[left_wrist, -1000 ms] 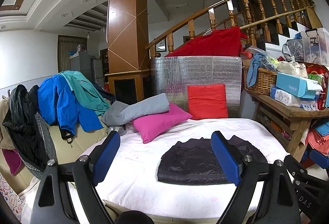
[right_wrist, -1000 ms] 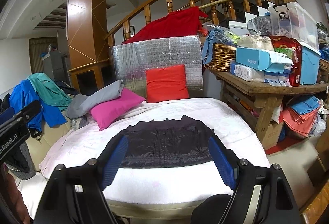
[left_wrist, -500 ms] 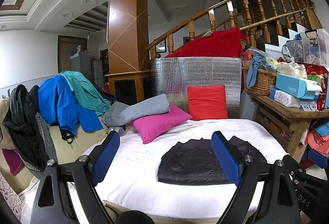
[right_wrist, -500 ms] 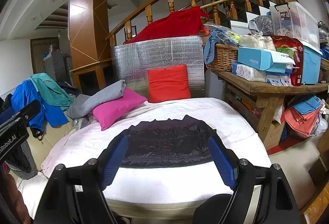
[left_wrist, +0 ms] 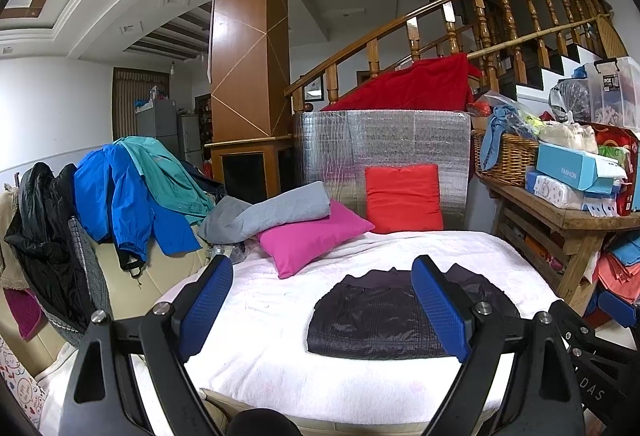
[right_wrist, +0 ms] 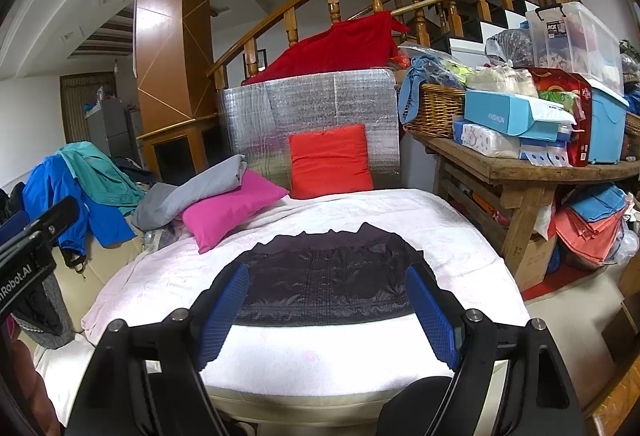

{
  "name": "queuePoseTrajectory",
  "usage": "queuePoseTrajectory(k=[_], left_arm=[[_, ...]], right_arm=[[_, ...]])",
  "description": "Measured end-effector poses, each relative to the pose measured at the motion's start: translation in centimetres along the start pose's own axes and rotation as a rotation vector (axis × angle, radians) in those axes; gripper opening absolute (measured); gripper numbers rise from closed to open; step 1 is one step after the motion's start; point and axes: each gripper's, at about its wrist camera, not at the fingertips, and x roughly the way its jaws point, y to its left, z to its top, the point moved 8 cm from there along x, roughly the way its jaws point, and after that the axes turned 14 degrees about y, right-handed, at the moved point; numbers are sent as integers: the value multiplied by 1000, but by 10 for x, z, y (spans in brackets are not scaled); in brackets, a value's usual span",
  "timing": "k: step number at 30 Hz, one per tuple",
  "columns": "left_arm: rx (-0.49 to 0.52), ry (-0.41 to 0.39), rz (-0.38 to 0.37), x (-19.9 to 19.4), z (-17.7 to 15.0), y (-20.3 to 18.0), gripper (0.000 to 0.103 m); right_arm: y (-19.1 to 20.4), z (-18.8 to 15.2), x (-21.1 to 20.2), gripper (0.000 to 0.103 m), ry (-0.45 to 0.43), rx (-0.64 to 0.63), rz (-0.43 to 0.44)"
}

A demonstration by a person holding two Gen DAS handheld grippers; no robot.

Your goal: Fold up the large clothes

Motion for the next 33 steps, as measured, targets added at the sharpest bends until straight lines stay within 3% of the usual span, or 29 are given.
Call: queuePoseTrajectory(k=[33], left_arm=[[-1, -18, 3, -8, 2, 4, 91]], right_arm=[[7, 4, -6, 83, -18, -2, 5]])
